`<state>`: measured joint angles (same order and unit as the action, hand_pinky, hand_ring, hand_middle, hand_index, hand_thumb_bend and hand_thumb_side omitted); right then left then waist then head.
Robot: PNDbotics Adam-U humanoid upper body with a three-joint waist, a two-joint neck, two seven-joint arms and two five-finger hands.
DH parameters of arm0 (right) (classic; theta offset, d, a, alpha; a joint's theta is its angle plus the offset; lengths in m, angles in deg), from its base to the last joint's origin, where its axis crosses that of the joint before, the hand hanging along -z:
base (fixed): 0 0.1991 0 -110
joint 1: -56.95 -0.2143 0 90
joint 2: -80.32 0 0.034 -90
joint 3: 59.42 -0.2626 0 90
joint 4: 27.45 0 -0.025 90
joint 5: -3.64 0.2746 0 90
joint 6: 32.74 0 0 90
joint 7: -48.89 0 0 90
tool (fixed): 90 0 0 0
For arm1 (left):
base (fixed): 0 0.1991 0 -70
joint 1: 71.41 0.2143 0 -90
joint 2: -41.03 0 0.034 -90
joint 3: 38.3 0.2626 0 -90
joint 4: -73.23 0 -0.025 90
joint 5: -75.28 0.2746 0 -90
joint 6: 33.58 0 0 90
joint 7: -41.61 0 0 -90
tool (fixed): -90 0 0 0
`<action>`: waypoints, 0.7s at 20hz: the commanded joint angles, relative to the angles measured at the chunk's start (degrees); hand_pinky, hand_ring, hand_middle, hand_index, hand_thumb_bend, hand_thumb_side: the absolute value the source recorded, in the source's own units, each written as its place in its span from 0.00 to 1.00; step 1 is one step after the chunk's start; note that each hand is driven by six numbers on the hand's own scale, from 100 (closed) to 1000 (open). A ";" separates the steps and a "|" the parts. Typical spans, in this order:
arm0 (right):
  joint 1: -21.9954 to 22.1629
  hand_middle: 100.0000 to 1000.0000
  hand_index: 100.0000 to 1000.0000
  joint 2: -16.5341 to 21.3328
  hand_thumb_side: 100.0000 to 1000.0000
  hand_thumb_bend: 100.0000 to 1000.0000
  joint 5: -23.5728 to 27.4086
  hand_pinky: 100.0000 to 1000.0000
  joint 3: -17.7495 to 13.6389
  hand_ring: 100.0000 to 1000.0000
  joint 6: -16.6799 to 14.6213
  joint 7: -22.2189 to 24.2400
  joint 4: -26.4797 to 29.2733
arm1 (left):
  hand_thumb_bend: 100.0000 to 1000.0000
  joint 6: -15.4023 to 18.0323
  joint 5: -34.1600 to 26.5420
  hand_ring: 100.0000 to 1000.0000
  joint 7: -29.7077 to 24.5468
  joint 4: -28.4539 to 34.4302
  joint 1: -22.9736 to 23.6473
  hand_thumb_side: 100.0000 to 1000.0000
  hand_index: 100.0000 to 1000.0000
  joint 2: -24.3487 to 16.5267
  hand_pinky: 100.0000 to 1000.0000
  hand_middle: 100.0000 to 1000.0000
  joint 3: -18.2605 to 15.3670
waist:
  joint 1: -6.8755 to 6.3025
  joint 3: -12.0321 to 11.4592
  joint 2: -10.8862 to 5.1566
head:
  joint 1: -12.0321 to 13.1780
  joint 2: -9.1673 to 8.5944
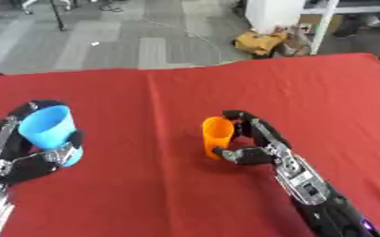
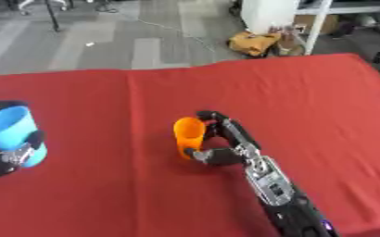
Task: Pour the contents of one cup into another cup.
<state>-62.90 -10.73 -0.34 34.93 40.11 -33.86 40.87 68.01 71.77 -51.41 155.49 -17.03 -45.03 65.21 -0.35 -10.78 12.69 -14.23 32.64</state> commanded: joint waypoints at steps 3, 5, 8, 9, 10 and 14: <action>-2.18 0.69 0.85 0.60 0.00 0.51 -0.97 0.54 0.78 0.55 -0.19 1.00 -1.33 | 0.21 -0.06 -0.17 0.39 -0.50 1.63 -0.97 0.00 0.66 -0.23 0.25 0.44 0.13 | 0.00 -0.33 -1.24 | -0.19 0.20; -2.76 0.69 0.85 0.29 0.00 0.52 -1.31 0.54 1.13 0.55 -0.33 1.27 -2.06 | 0.22 -0.13 -0.19 0.39 -0.62 1.69 -1.02 0.00 0.66 -0.16 0.25 0.44 0.21 | 0.00 -0.42 -1.27 | -0.28 0.16; -3.51 0.69 0.85 -0.11 0.00 0.53 -1.91 0.54 1.57 0.55 -0.66 1.62 -2.63 | 0.21 -0.19 -0.29 0.39 -0.71 1.58 -1.08 0.00 0.66 -0.06 0.25 0.44 0.31 | 0.00 -0.50 -1.30 | -0.40 0.13; -3.76 0.69 0.85 -0.25 0.00 0.53 -2.09 0.54 1.72 0.55 -0.77 1.72 -2.70 | 0.21 -0.21 -0.28 0.39 -0.75 1.52 -1.10 0.00 0.66 0.00 0.25 0.44 0.35 | 0.00 -0.53 -1.31 | -0.45 0.15; -3.99 0.69 0.85 -0.39 0.00 0.53 -2.28 0.54 1.86 0.55 -0.84 1.80 -2.77 | 0.21 -0.23 -0.23 0.39 -0.81 1.47 -1.12 0.00 0.66 0.06 0.25 0.44 0.39 | 0.01 -0.56 -1.32 | -0.49 0.16; -4.82 0.66 0.84 -1.00 0.00 0.51 -2.76 0.49 2.34 0.52 -1.01 1.90 -3.14 | 0.21 -0.32 -0.10 0.39 -0.93 1.36 -1.19 0.00 0.66 0.22 0.25 0.44 0.43 | -0.01 -0.60 -1.39 | -0.62 0.12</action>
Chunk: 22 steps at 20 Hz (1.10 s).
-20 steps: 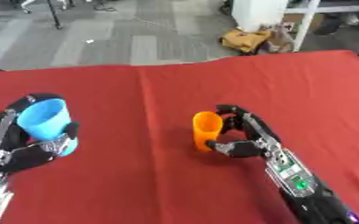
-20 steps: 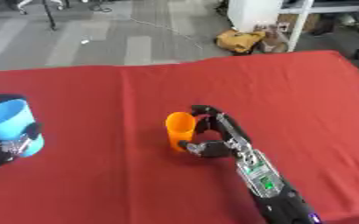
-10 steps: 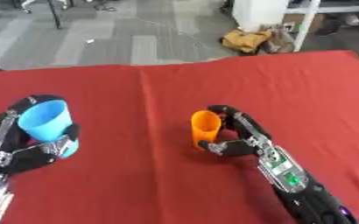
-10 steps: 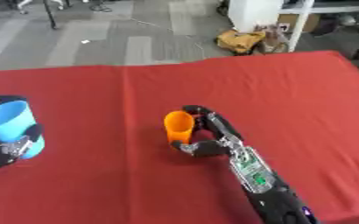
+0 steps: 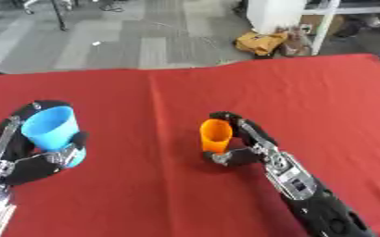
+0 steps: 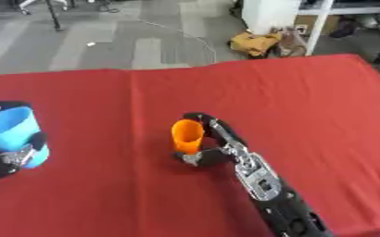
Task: Pour the contents of one cup into another cup.
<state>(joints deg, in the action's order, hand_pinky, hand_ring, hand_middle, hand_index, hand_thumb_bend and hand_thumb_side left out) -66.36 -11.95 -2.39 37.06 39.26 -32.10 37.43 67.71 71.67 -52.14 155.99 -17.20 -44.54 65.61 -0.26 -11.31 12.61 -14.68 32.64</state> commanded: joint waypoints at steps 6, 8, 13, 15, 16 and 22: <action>-1.89 0.62 0.82 -1.12 0.00 0.47 -1.33 0.44 0.92 0.44 -0.19 -0.43 -0.48 | 0.21 -0.09 -0.02 0.39 -0.25 0.65 -1.05 0.00 0.66 -0.07 0.25 0.44 0.16 | -0.12 -0.06 -1.35 | -0.29 0.06; -1.66 0.61 0.82 -1.55 0.00 0.47 -1.71 0.43 1.25 0.44 -0.20 -0.40 -0.81 | 0.21 -0.08 0.00 0.39 -0.26 0.56 -1.00 0.00 0.66 -0.06 0.25 0.44 0.19 | -0.09 -0.02 -1.35 | -0.27 0.08; -1.03 0.60 0.81 -2.42 0.00 0.44 -2.50 0.40 1.81 0.38 -0.37 0.05 -1.85 | 0.21 -0.06 0.08 0.39 -0.23 0.39 -0.86 0.00 0.65 -0.06 0.25 0.44 0.22 | -0.07 0.10 -1.32 | -0.20 0.12; -1.02 0.59 0.80 -2.47 0.00 0.33 -2.45 0.35 1.83 0.33 -0.45 -0.03 -1.95 | 0.21 -0.06 0.12 0.39 -0.20 0.31 -0.82 0.00 0.65 -0.03 0.25 0.44 0.23 | -0.10 0.13 -1.32 | -0.21 0.11; -1.09 0.58 0.80 -2.38 0.00 0.28 -2.38 0.33 1.80 0.31 -0.43 -0.14 -1.90 | 0.21 -0.05 0.11 0.39 -0.16 0.30 -0.82 0.00 0.65 -0.03 0.25 0.44 0.22 | -0.11 0.13 -1.32 | -0.21 0.11; -1.53 0.56 0.78 -0.42 0.00 0.11 -1.67 0.23 1.46 0.22 0.31 -2.02 -0.87 | 0.20 -0.11 -0.31 0.39 0.03 1.00 -0.83 0.00 0.65 -0.20 0.25 0.44 0.15 | -0.06 0.09 -1.46 | -0.25 0.05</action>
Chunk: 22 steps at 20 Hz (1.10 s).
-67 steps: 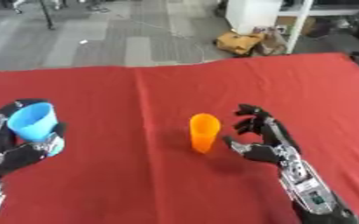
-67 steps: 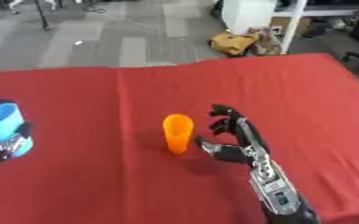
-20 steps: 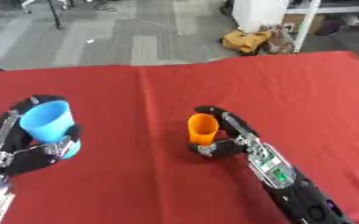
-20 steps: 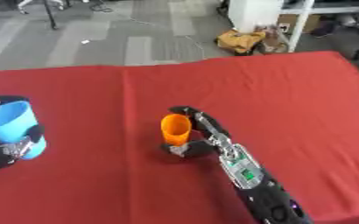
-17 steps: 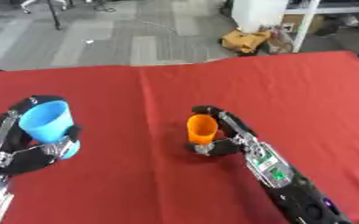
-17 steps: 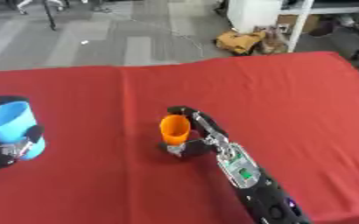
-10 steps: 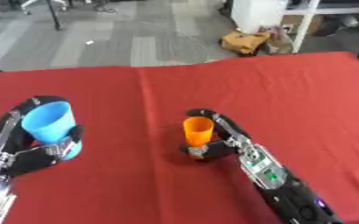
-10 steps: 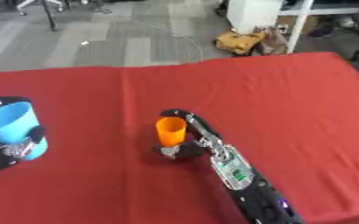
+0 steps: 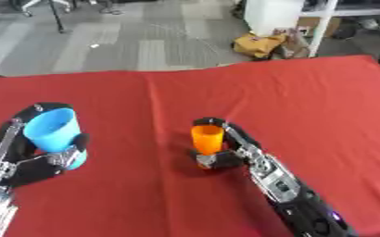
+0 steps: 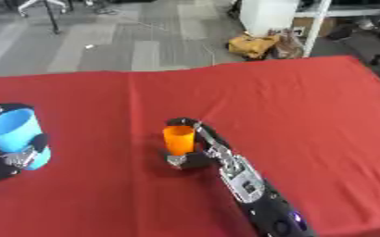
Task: Pour the contents of one cup into another cup.
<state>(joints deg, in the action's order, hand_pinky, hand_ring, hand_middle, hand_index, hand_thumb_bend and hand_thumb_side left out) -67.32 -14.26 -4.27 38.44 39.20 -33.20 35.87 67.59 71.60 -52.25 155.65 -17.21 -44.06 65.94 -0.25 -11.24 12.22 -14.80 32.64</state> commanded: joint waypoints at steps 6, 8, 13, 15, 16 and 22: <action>-0.26 0.57 0.79 8.10 0.00 0.00 0.03 0.22 -0.82 0.21 0.49 -3.51 2.37 | 0.20 -0.30 -1.32 0.40 0.23 2.96 -0.51 0.00 0.65 -1.33 0.25 0.44 -0.32 | 0.30 -0.26 -1.34 | 0.07 0.00; -0.09 0.57 0.79 11.06 0.00 0.13 -0.19 0.22 -1.31 0.21 0.38 -4.36 3.29 | 0.20 -0.48 -1.80 0.40 -0.07 3.48 -0.36 0.00 0.65 -1.59 0.25 0.44 -0.13 | 0.59 -0.37 -1.50 | 0.12 0.02; -0.52 0.58 0.80 18.90 0.00 0.14 -0.90 0.23 -2.31 0.22 0.12 -5.92 6.06 | 0.20 -0.87 -2.84 0.40 -1.36 4.57 0.13 0.00 0.65 -2.23 0.24 0.43 0.72 | 1.39 -0.68 -1.84 | 0.29 -0.09; -1.11 0.58 0.80 21.67 0.00 0.14 -1.18 0.24 -2.35 0.22 -0.02 -6.11 7.37 | 0.19 -1.00 -3.14 0.40 -1.87 4.84 0.50 0.00 0.64 -2.54 0.24 0.43 1.08 | 1.71 -0.81 -1.98 | 0.37 -0.11; -1.63 0.59 0.80 23.12 0.00 0.14 -1.46 0.24 -2.22 0.23 -0.16 -6.08 8.11 | 0.19 -1.08 -3.31 0.40 -2.24 4.94 0.75 0.00 0.64 -2.69 0.24 0.43 1.34 | 1.91 -0.88 -2.04 | 0.40 -0.17; -5.67 0.61 0.82 29.28 0.00 0.15 -3.15 0.27 -0.69 0.25 -1.03 -4.83 13.34 | 0.20 -0.86 -2.48 0.39 -4.45 4.28 1.93 0.00 0.62 -3.49 0.24 0.43 2.58 | 3.24 -1.35 -2.55 | 0.68 -0.41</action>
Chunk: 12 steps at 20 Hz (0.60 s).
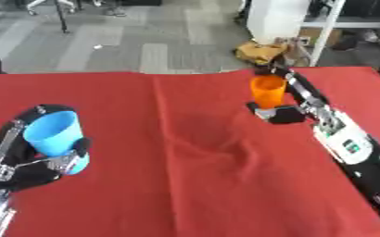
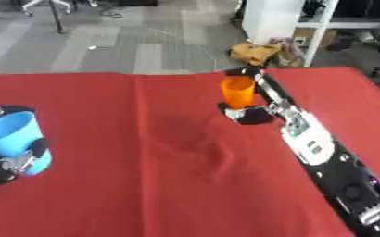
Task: Pour the contents of one cup into another cup.
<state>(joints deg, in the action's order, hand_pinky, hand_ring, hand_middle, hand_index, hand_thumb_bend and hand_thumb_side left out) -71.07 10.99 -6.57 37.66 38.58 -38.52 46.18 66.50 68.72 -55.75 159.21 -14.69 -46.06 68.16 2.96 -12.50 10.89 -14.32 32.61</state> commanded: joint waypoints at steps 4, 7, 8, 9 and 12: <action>-5.55 0.63 0.82 5.22 0.00 0.15 -1.60 0.29 1.77 0.26 -0.92 2.25 5.93 | 0.21 1.00 2.42 0.39 -2.69 -0.62 -0.58 0.00 0.61 -2.40 0.23 0.42 1.44 | 0.94 -0.14 -1.75 | 0.58 -0.58; -8.25 0.64 0.83 4.31 0.00 0.16 -2.56 0.30 3.40 0.27 -1.46 4.10 7.48 | 0.22 1.88 4.44 0.39 -4.25 -1.94 -1.18 0.00 0.61 -2.57 0.23 0.42 2.37 | 1.41 -0.05 -2.08 | 0.74 -0.69; -9.09 0.64 0.84 3.74 0.00 0.16 -3.15 0.31 4.06 0.27 -1.70 4.89 7.76 | 0.22 2.23 4.93 0.39 -4.76 -2.45 -1.49 0.00 0.61 -2.47 0.23 0.42 2.66 | 1.55 -0.02 -2.18 | 0.72 -0.69; -10.02 0.65 0.84 2.90 0.00 0.16 -3.84 0.31 4.84 0.27 -1.94 5.82 7.89 | 0.23 2.53 5.60 0.39 -5.29 -3.05 -1.91 0.00 0.61 -2.35 0.23 0.42 2.98 | 1.69 0.01 -2.28 | 0.65 -0.67; -12.43 0.65 0.84 0.11 0.00 0.17 -5.24 0.31 6.73 0.27 -2.56 8.21 7.35 | 0.24 3.52 7.63 0.39 -6.47 -5.04 -3.28 0.00 0.61 -1.57 0.23 0.42 3.72 | 1.96 -0.01 -2.49 | 0.55 -0.58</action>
<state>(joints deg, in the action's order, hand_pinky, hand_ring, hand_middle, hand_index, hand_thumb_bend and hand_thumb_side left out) -82.18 10.79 -10.93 44.24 36.30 -31.21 52.79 69.62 75.47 -61.61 154.14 -16.79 -47.51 71.64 5.20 -12.57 9.51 -13.72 32.56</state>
